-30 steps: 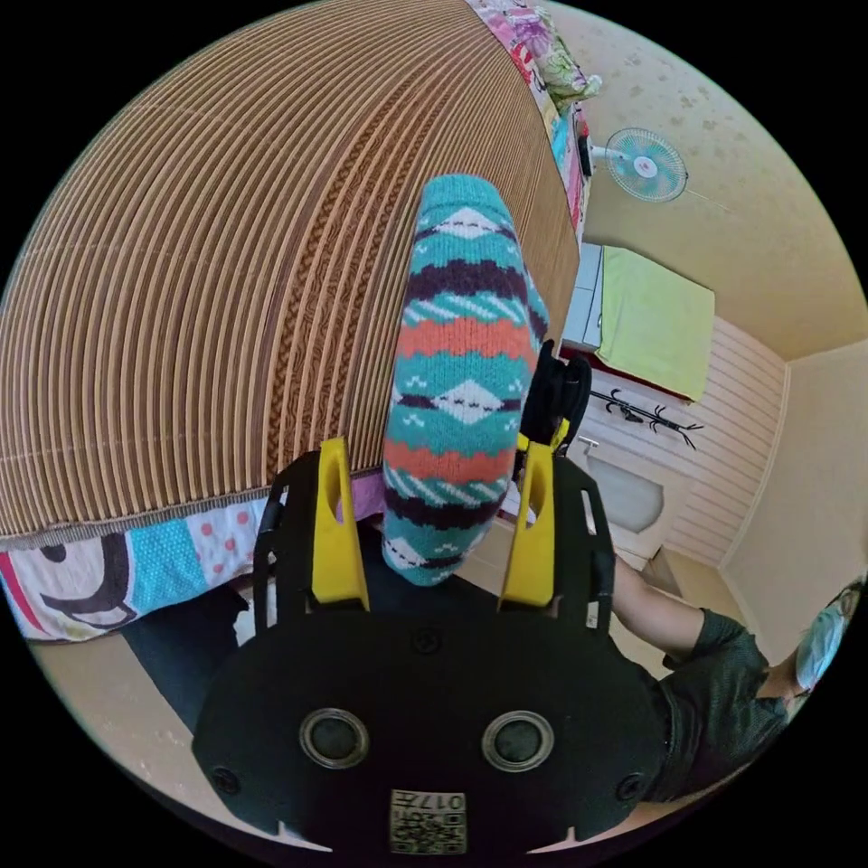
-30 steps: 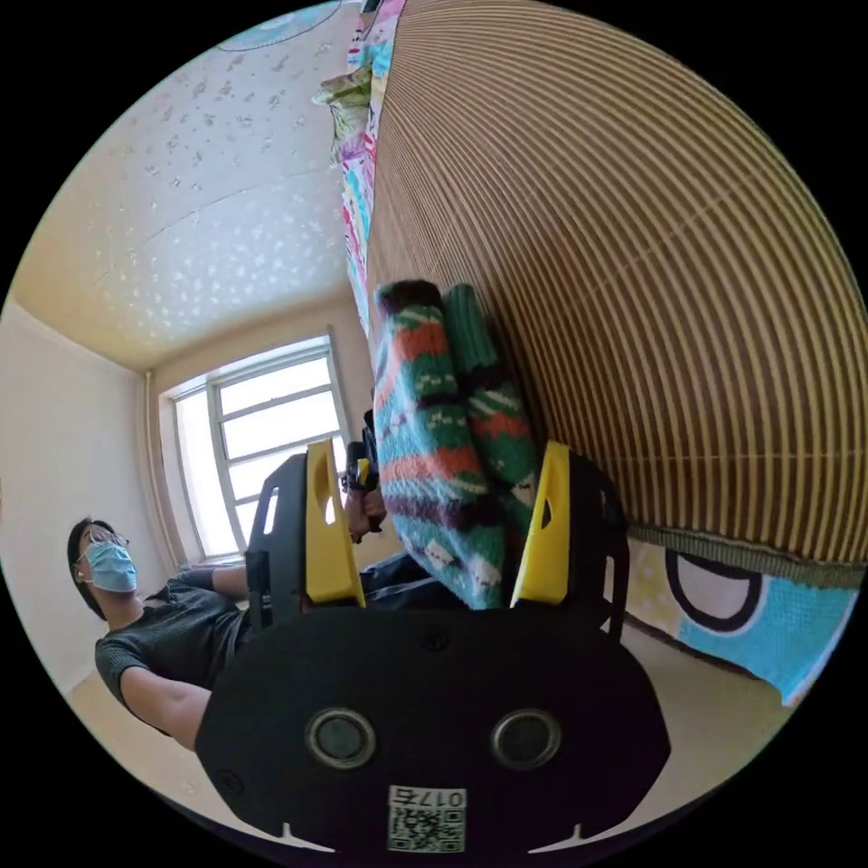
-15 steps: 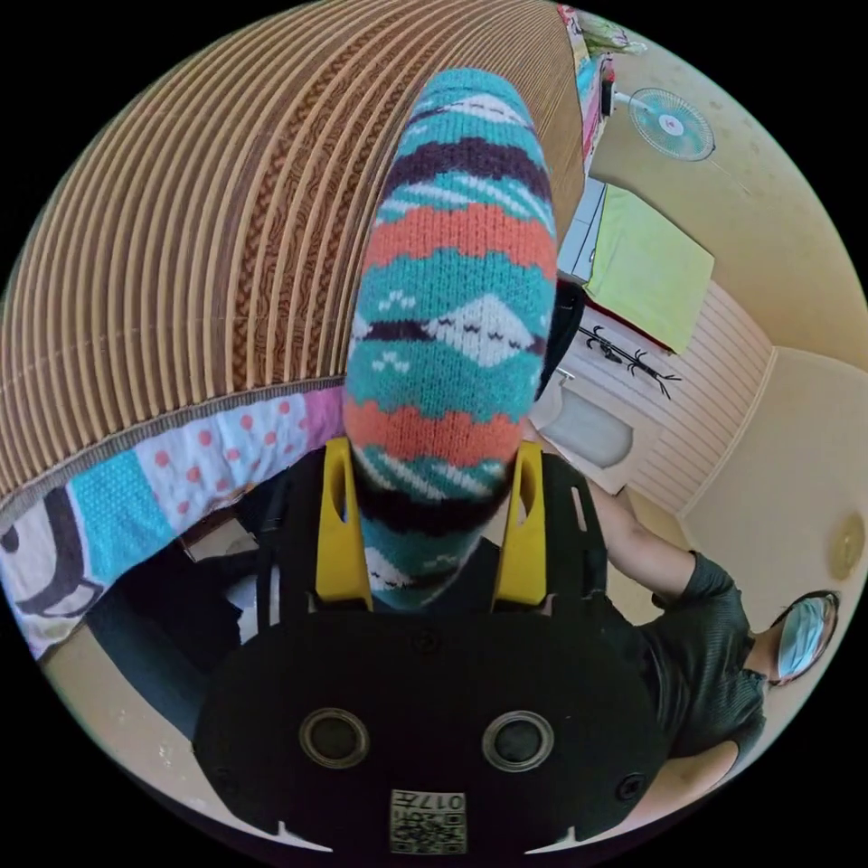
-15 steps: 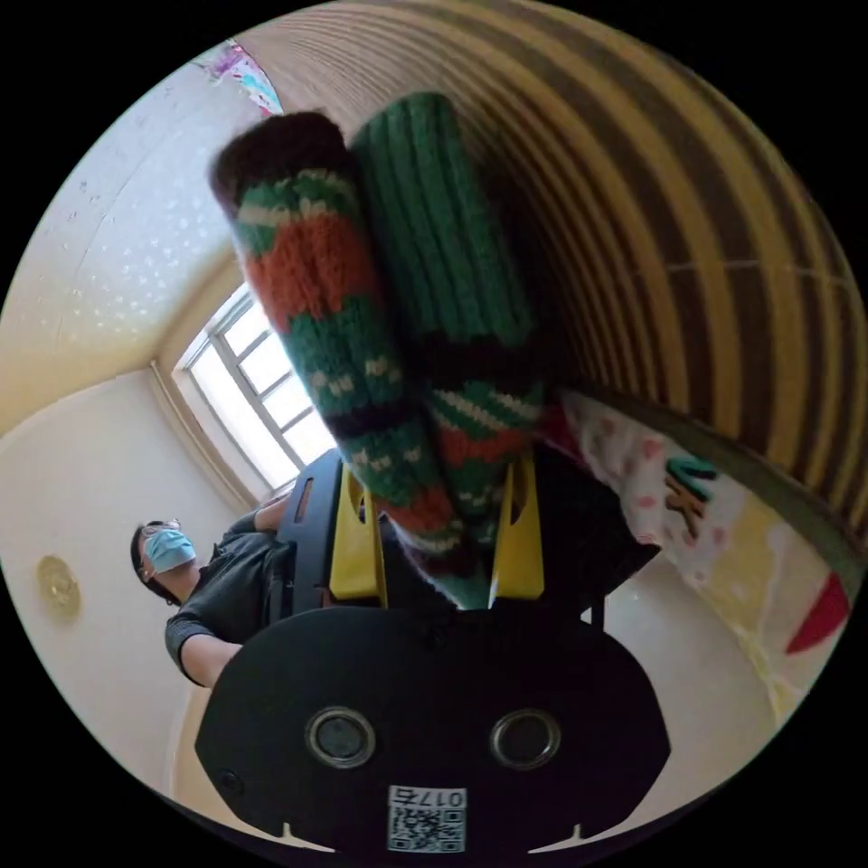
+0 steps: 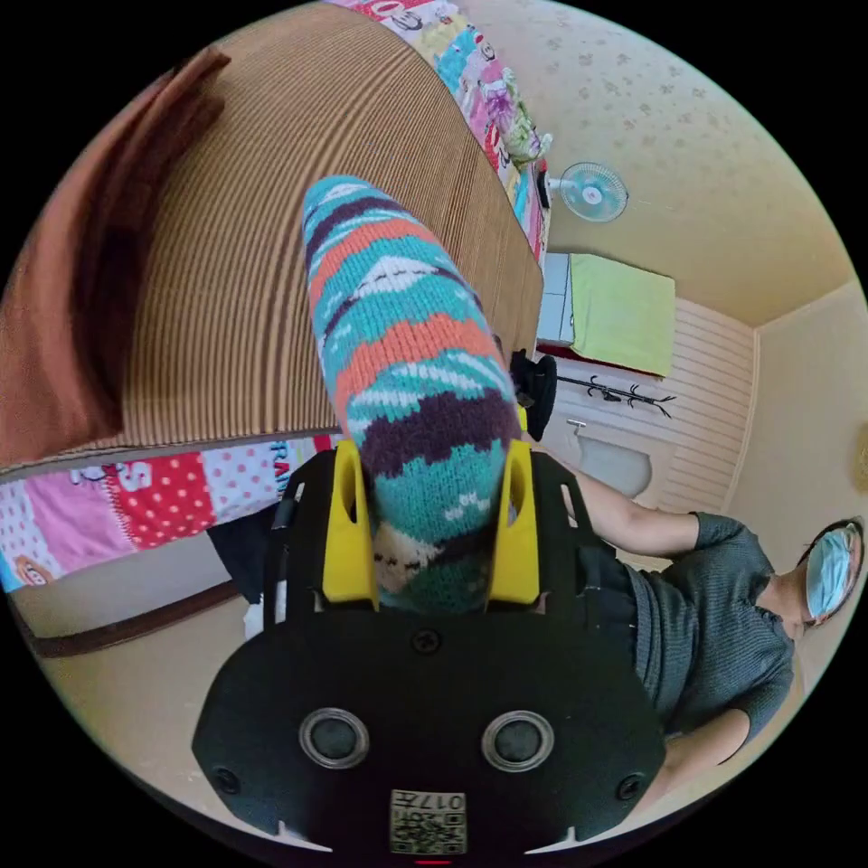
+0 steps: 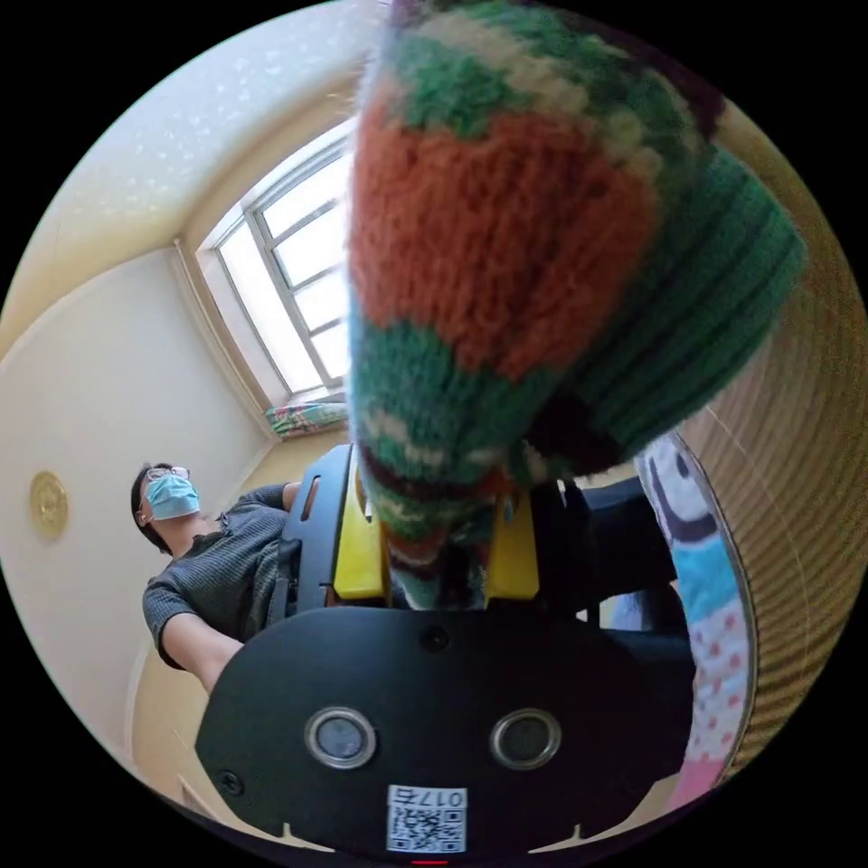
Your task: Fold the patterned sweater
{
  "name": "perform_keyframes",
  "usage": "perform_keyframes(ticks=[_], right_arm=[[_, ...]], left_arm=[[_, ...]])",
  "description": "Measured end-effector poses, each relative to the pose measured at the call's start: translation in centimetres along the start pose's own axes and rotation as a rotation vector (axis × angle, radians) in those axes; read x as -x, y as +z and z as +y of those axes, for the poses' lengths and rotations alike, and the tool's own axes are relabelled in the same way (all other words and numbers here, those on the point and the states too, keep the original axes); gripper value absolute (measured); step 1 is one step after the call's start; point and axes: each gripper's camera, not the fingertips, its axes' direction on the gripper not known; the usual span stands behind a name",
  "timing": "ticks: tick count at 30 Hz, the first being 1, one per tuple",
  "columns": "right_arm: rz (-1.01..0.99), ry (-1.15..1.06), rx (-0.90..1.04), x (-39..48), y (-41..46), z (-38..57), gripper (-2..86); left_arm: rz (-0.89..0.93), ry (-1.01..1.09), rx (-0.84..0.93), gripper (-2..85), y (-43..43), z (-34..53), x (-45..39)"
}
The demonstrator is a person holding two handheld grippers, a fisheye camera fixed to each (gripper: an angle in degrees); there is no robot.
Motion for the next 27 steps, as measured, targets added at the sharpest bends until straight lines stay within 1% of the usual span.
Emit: perform_keyframes(ticks=[1, 2, 4, 5, 7, 8, 10, 11, 13, 14, 15, 16, 17, 18, 19, 20, 21, 22, 23, 25, 26, 27], right_arm=[[0.019, -0.031, 0.039, 0.4, 2.3, -2.9, 18.1], [0.032, -0.050, 0.052, 0.8, 3.4, -4.2, 18.0], [0.068, -0.145, 0.083, 3.1, 8.0, -9.4, 17.8], [0.072, -0.166, 0.096, 3.8, 9.2, -10.7, 17.8], [0.119, -0.233, 0.178, 6.7, 14.4, -15.9, 17.6], [0.133, -0.252, 0.203, 7.6, 15.8, -17.2, 17.6], [0.183, -0.324, 0.301, 10.9, 21.8, -23.2, 17.4], [0.192, -0.334, 0.323, 11.5, 23.3, -24.8, 17.3], [0.263, -0.340, 0.403, 13.0, 29.1, -31.3, 17.1], [0.292, -0.335, 0.417, 13.2, 30.5, -32.9, 17.0], [0.367, -0.299, 0.431, 13.1, 33.0, -36.1, 17.5], [0.469, -0.215, 0.412, 12.2, 34.8, -38.9, 17.9], [0.529, -0.154, 0.389, 11.5, 35.3, -40.2, 18.1], [0.652, -0.010, 0.336, 9.8, 35.5, -41.9, 17.9], [0.757, 0.093, 0.297, 8.2, 34.9, -42.6, 16.9], [0.795, 0.120, 0.292, 7.5, 34.5, -42.6, 15.2], [0.851, 0.151, 0.292, 6.1, 33.3, -42.1, 12.0], [0.892, 0.183, 0.294, 4.5, 31.5, -40.8, 7.3], [0.903, 0.199, 0.299, 3.5, 30.4, -39.9, 5.0], [0.922, 0.310, 0.326, -0.9, 24.7, -33.6, 2.9], [0.930, 0.355, 0.336, -2.1, 23.0, -31.5, 2.4], [0.956, 0.479, 0.337, -4.4, 19.4, -26.3, 1.8]], left_arm=[[-0.033, 0.018, -0.026, 20.5, -3.4, 1.0, -0.3], [-0.048, 0.026, -0.043, 20.5, -5.1, 1.6, -0.4], [-0.078, 0.048, -0.121, 20.4, -11.8, 4.0, -1.0], [-0.081, 0.058, -0.142, 20.4, -13.5, 4.7, -1.3], [-0.113, 0.111, -0.218, 20.4, -20.4, 7.5, -2.9], [-0.124, 0.125, -0.234, 20.4, -22.1, 8.2, -3.3], [-0.155, 0.154, -0.311, 20.5, -29.0, 10.9, -4.7], [-0.165, 0.157, -0.335, 20.5, -30.8, 11.6, -4.9], [-0.230, 0.143, -0.409, 20.8, -37.1, 13.6, -5.2], [-0.245, 0.127, -0.423, 20.9, -38.5, 13.9, -5.0], [-0.270, 0.085, -0.452, 21.2, -41.0, 14.4, -4.3], [-0.297, 0.034, -0.487, 21.3, -43.1, 14.7, -3.1], [-0.313, 0.008, -0.507, 21.4, -43.9, 14.9, -2.3], [-0.355, -0.066, -0.560, 21.1, -45.1, 15.3, -0.3], [-0.384, -0.184, -0.630, 20.6, -45.5, 16.3, 2.5], [-0.387, -0.266, -0.665, 20.4, -45.3, 17.0, 4.1], [-0.356, -0.448, -0.713, 20.1, -44.2, 18.7, 7.7], [-0.280, -0.600, -0.740, 18.9, -42.2, 20.6, 11.0], [-0.225, -0.666, -0.753, 18.3, -40.8, 21.7, 12.6], [0.016, -0.851, -0.856, 16.6, -33.8, 26.5, 17.1], [0.077, -0.886, -0.879, 16.3, -31.8, 27.6, 17.8], [0.209, -0.957, -0.902, 15.7, -27.2, 29.8, 19.0]])
